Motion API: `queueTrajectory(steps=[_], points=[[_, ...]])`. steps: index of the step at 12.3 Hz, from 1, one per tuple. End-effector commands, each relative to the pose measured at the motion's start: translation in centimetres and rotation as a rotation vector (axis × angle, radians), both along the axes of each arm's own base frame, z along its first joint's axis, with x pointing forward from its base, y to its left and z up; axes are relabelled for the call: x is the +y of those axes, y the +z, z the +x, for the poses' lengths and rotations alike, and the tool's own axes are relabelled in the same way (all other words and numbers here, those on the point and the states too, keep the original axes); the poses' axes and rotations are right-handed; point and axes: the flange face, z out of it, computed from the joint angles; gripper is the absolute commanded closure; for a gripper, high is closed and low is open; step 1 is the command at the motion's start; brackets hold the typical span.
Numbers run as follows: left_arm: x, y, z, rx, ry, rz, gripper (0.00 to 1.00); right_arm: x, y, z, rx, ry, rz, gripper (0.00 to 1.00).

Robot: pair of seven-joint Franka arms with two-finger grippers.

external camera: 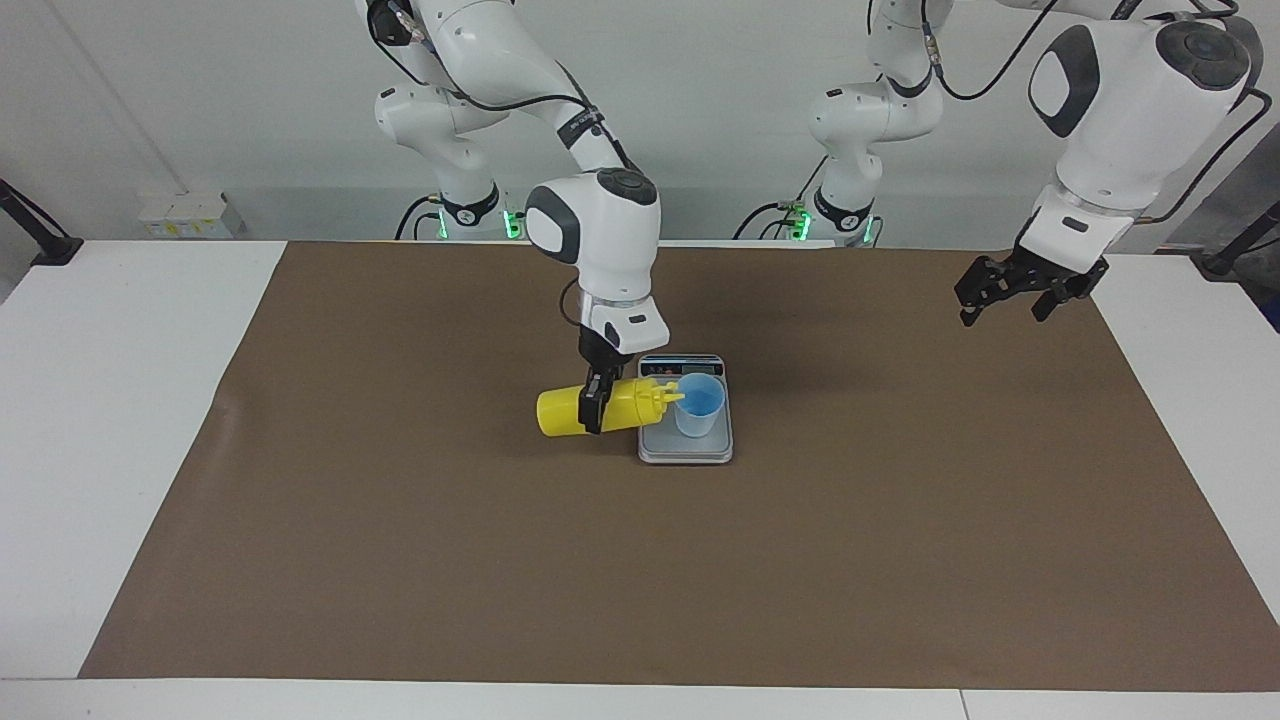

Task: Pour seasoning into cup on scale with both arms
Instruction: 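Lift the yellow bottle with the right gripper toward the cup, then tilt the bottle nozzle down over the blue cup with the right gripper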

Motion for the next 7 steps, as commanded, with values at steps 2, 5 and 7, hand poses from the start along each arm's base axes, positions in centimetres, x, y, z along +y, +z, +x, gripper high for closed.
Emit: queueTrajectory(steps=[2, 5, 7], points=[[0.4, 0.0, -0.8, 0.0, -0.004, 0.016, 0.0, 1.6, -0.5, -1.1, -0.053, 0.039, -0.122, 0.84], [0.4, 0.0, -0.8, 0.0, -0.003, 0.014, 0.0, 2.2, -1.2, -2.1, -0.07, 0.078, -0.187, 0.84], [0.4, 0.0, -0.8, 0.0, -0.005, 0.016, 0.0, 2.1, -1.4, -2.4, -0.082, 0.097, -0.219, 0.84]])
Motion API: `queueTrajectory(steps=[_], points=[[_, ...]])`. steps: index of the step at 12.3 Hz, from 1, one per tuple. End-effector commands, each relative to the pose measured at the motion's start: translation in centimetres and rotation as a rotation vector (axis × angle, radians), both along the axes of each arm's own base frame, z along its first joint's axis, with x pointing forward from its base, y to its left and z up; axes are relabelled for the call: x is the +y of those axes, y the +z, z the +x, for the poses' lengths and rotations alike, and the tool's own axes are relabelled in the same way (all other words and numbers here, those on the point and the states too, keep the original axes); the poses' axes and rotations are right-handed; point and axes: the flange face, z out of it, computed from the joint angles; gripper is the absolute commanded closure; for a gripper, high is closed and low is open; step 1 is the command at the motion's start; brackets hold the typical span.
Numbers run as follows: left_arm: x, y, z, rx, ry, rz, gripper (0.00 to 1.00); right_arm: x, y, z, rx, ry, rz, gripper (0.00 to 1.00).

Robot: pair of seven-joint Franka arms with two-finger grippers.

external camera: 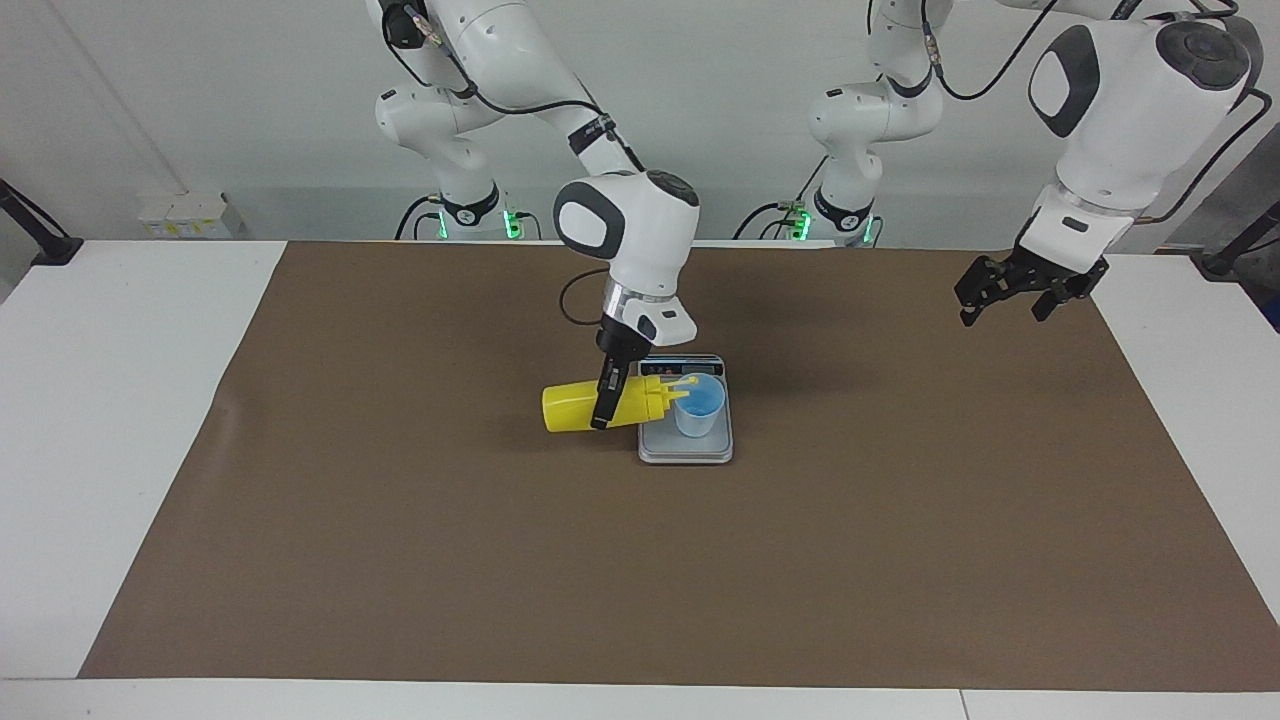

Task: Pour seasoning into cup on scale with both arms
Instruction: 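Tilt the bottle nozzle down over the blue cup with the right gripper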

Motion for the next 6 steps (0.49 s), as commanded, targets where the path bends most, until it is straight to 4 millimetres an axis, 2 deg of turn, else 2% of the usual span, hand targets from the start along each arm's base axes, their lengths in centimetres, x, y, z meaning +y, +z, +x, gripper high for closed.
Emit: queueTrajectory(steps=[1, 3, 5, 6], points=[[0.4, 0.0, -0.8, 0.0, -0.004, 0.016, 0.0, -0.4, 0.1, -0.6, -0.031, 0.004, -0.047, 0.84], [0.4, 0.0, -0.8, 0.0, -0.003, 0.014, 0.0, 0.6, -0.1, -2.5, -0.109, 0.001, -0.08, 0.84], [0.4, 0.0, -0.8, 0.0, -0.004, 0.016, 0.0, 0.3, -0.5, -3.3, -0.151, -0.008, -0.099, 0.83], [0.4, 0.0, -0.8, 0.0, -0.004, 0.016, 0.0, 0.7, -0.5, -3.6, -0.153, 0.004, -0.102, 0.82]])
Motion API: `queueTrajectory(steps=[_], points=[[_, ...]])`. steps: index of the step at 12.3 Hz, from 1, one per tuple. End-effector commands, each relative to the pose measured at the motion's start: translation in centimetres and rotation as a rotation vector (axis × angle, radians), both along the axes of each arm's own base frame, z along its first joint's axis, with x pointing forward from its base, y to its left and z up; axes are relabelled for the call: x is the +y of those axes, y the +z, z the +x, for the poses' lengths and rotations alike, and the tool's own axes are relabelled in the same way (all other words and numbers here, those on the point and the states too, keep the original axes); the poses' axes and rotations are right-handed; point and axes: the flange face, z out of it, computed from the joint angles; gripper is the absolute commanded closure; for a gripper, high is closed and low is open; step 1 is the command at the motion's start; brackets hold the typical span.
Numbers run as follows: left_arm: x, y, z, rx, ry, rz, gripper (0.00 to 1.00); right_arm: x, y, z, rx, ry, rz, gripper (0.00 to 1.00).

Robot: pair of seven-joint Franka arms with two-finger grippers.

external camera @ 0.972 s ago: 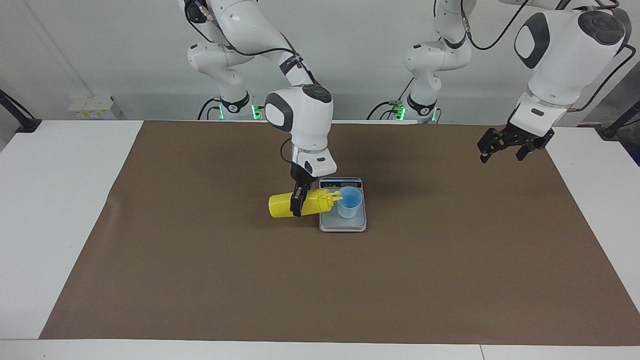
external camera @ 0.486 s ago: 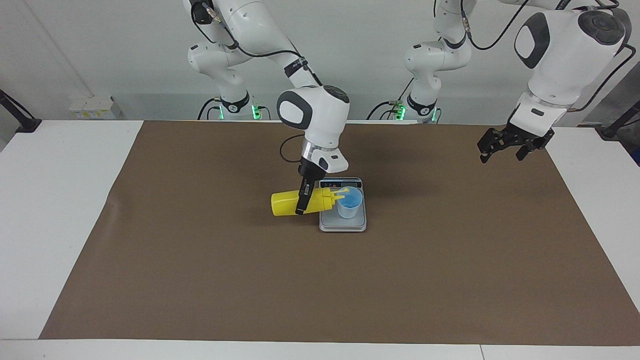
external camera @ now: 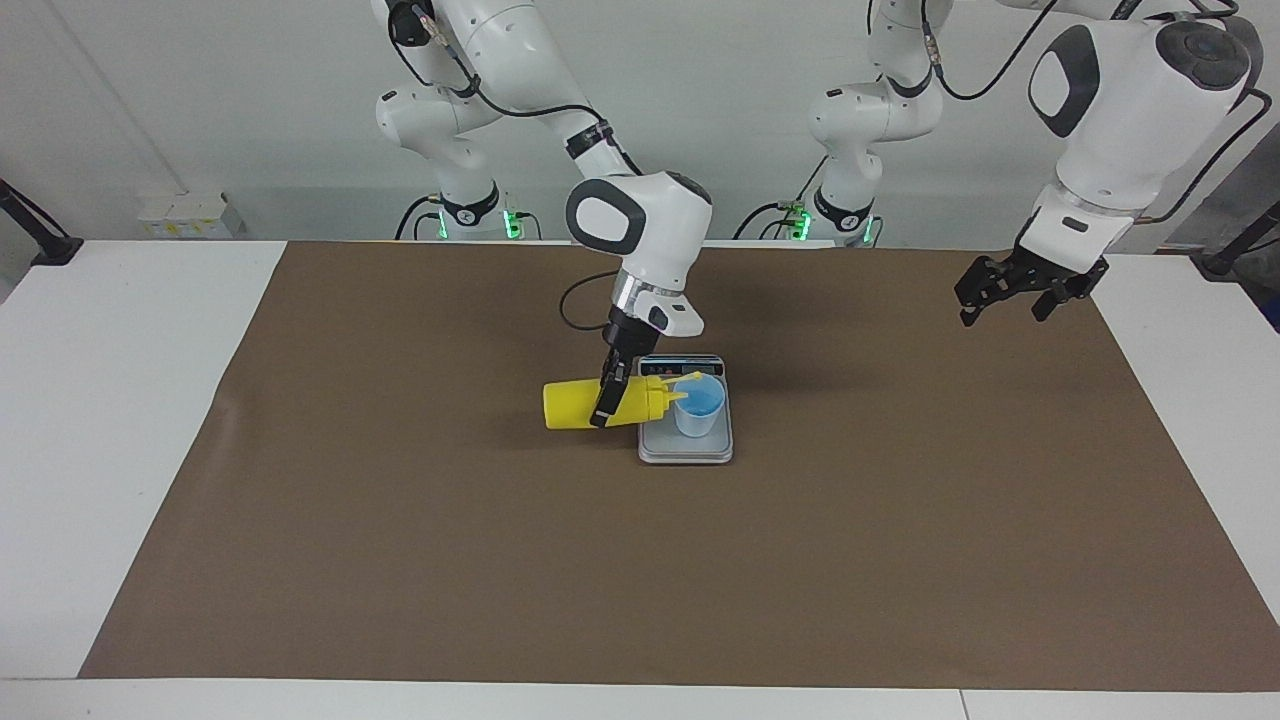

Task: Pour seasoning into cup on scale with both arms
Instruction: 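Tilt the bottle nozzle down over the blue cup with the right gripper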

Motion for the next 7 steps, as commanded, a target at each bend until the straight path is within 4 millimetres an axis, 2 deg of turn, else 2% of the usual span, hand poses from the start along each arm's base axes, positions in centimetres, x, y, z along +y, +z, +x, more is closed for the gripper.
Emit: queueTrajectory(steps=[1, 3, 4, 7], points=[[0.4, 0.0, -0.8, 0.0, -0.004, 0.016, 0.0, -0.4, 1.1, -1.3, -0.042, 0.012, -0.036, 0.82], [0.4, 0.0, -0.8, 0.0, -0.004, 0.016, 0.0, -0.5, 1.3, -1.7, -0.078, 0.023, -0.065, 0.82], [0.4, 0.0, -0.8, 0.0, -0.004, 0.016, 0.0, 0.3, 1.3, -2.4, -0.11, 0.034, -0.074, 0.82], [0.4, 0.0, -0.8, 0.0, -0.004, 0.016, 0.0, 1.2, 0.1, -3.6, -0.164, 0.018, -0.1, 0.82]])
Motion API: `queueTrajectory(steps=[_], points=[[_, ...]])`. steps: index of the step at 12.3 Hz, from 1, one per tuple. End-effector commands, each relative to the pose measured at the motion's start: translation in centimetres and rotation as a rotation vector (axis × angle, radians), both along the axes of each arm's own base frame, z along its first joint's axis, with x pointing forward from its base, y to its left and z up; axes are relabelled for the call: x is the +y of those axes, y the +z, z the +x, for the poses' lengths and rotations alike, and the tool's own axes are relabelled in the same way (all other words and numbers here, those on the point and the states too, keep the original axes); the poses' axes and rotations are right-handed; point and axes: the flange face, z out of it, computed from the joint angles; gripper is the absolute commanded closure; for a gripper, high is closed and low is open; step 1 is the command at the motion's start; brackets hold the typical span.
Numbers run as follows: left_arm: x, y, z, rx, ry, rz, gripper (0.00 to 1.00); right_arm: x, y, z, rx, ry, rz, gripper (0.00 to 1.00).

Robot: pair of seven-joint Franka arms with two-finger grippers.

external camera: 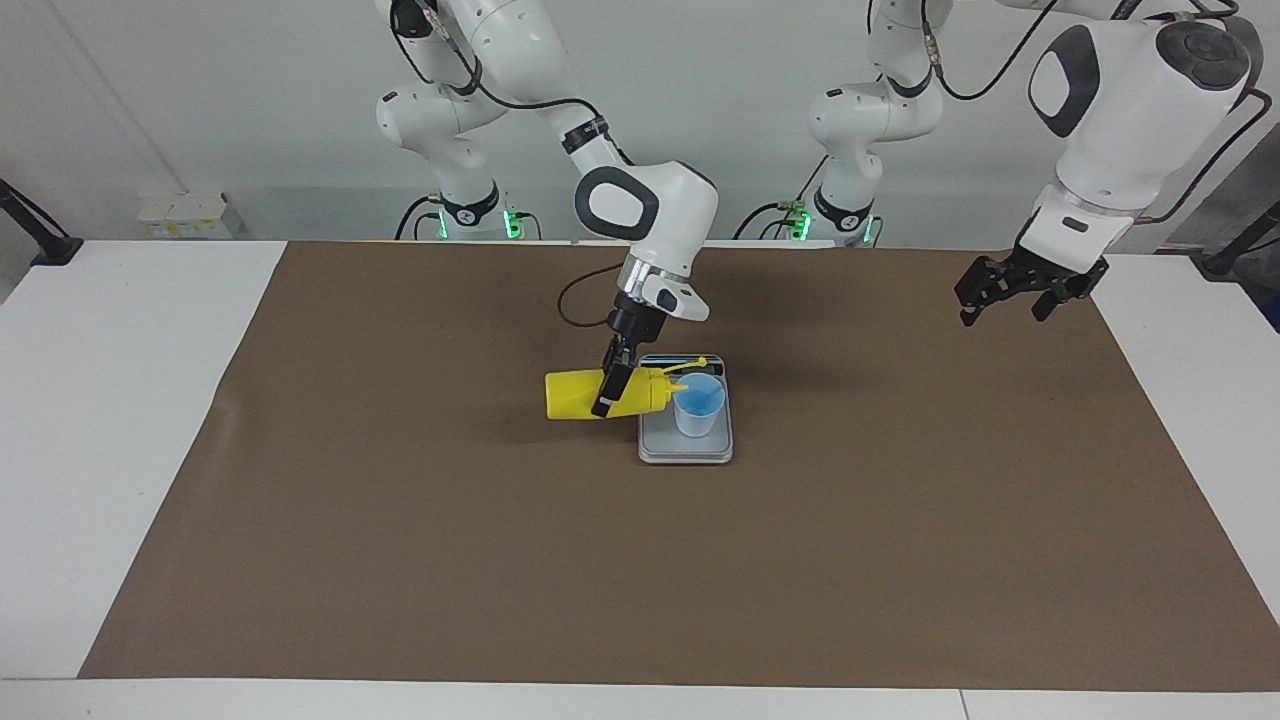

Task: Pour seasoning into cup on scale with both arms
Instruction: 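Tilt the bottle nozzle down over the blue cup with the right gripper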

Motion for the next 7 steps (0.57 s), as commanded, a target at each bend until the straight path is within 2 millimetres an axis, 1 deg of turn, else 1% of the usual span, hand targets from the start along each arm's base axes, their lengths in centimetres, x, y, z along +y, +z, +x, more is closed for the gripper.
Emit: queueTrajectory(steps=[1, 7], points=[[0.4, 0.03, -0.83, 0.0, -0.004, 0.016, 0.0, 0.32, 0.16, -1.53, -0.072, -0.016, -0.036, 0.82], [0.4, 0.03, -0.83, 0.0, -0.004, 0.016, 0.0, 0.19, 0.3, -1.44, -0.112, -0.019, -0.05, 0.81]])
